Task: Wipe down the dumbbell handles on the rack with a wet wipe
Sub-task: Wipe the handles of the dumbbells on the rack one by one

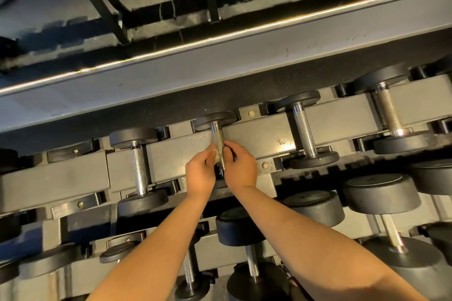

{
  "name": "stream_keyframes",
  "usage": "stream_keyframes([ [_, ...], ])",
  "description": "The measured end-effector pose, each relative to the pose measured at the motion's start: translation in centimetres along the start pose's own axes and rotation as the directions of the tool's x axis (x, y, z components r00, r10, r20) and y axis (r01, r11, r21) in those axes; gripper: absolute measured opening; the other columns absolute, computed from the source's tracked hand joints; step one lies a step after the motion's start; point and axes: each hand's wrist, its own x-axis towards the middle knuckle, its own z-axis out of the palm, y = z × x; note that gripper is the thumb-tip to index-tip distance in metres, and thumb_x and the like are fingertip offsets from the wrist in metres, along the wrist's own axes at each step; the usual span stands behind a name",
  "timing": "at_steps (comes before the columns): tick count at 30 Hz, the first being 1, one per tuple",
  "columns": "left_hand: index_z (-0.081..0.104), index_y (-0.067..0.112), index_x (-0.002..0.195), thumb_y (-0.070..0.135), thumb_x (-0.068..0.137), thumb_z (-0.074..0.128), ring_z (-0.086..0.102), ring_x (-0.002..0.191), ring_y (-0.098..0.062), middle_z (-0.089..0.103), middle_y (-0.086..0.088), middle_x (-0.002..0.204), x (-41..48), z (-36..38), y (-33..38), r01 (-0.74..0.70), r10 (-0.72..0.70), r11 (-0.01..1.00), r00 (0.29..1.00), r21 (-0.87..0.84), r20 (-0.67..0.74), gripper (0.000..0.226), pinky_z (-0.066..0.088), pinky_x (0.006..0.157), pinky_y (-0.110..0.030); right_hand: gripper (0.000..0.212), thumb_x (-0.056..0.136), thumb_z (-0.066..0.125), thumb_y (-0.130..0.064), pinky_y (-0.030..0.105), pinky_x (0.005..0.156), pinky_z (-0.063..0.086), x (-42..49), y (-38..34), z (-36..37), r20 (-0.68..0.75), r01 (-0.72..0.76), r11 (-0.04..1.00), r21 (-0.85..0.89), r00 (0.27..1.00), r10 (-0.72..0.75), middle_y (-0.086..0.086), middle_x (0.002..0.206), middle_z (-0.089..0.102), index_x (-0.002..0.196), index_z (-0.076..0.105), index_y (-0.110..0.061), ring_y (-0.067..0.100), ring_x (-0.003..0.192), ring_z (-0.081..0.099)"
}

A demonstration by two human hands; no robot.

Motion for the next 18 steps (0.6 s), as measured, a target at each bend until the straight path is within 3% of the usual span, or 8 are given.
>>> stream_keyframes([
  [2, 0.068, 0.017, 0.127, 0.005, 0.102, 0.057, 0.062, 0.094, 0.016, 0.062, 0.030, 0.100, 0.1, 0.0, 0.2, 0.048, -0.049, 0.997, 0.999, -0.058, -0.012, 0.030, 0.039, 0.082, 0.001, 0.026, 0.103, 0.050, -0.029, 0.038, 0.088, 0.056, 0.1, 0.0, 0.0, 0.007, -0.001, 1.000, -0.024, 1.000, 0.001, -0.012, 0.113, 0.068, 0.122, 0.066, -0.035, 0.009, 0.098, 0.063],
  [4, 0.068, 0.020, 0.125, 0.008, 0.101, 0.059, 0.064, 0.104, 0.007, 0.066, 0.021, 0.109, 0.9, 0.0, 1.4, 0.084, -0.094, 0.982, 0.994, -0.170, -0.052, 0.029, 0.042, 0.088, -0.003, 0.026, 0.103, 0.051, -0.030, 0.038, 0.089, 0.056, 0.2, 0.2, 0.1, 0.009, -0.002, 0.999, -0.038, 1.000, 0.003, -0.012, 0.113, 0.068, 0.123, 0.066, -0.033, 0.009, 0.099, 0.063],
  [7, 0.071, 0.018, 0.122, 0.011, 0.100, 0.061, 0.065, 0.108, -0.003, 0.070, 0.010, 0.113, 2.2, 0.4, 2.9, 0.000, -0.025, 0.979, 0.992, -0.203, -0.122, 0.025, 0.051, 0.095, -0.020, 0.025, 0.103, 0.051, -0.029, 0.039, 0.089, 0.057, 0.3, 0.3, 0.2, -0.001, -0.003, 0.999, -0.044, 1.000, 0.003, -0.011, 0.111, 0.069, 0.123, 0.066, -0.032, 0.010, 0.099, 0.064],
  [9, 0.073, 0.017, 0.121, 0.011, 0.100, 0.062, 0.066, 0.110, -0.008, 0.072, 0.006, 0.115, 2.7, 0.5, 3.1, 0.028, -0.057, 0.970, 0.992, -0.240, -0.112, 0.024, 0.052, 0.098, -0.024, 0.025, 0.103, 0.050, -0.029, 0.040, 0.089, 0.057, 0.3, 0.3, 0.2, 0.003, -0.005, 0.999, -0.040, 1.000, 0.005, -0.010, 0.111, 0.069, 0.121, 0.066, -0.032, 0.012, 0.098, 0.064],
  [14, 0.068, 0.017, 0.129, 0.012, 0.100, 0.061, 0.057, 0.098, 0.022, 0.065, 0.014, 0.121, 1.4, 0.4, 2.3, 0.125, -0.129, 0.970, 0.992, -0.208, -0.004, 0.030, 0.042, 0.091, -0.001, 0.025, 0.104, 0.049, -0.029, 0.038, 0.088, 0.056, 0.2, 0.1, 0.0, 0.000, -0.001, 0.999, -0.047, 1.000, 0.001, -0.009, 0.112, 0.068, 0.122, 0.066, -0.032, 0.011, 0.098, 0.063],
  [18, 0.069, 0.019, 0.126, 0.013, 0.100, 0.062, 0.060, 0.106, 0.008, 0.066, 0.013, 0.121, 1.0, -0.1, 1.3, 0.093, -0.090, 0.988, 0.995, -0.120, 0.030, 0.027, 0.040, 0.091, -0.001, 0.025, 0.104, 0.049, -0.028, 0.037, 0.086, 0.057, 0.1, 0.0, -0.1, 0.004, 0.000, 0.999, -0.037, 1.000, 0.000, -0.009, 0.111, 0.068, 0.120, 0.067, -0.032, 0.011, 0.097, 0.063],
])
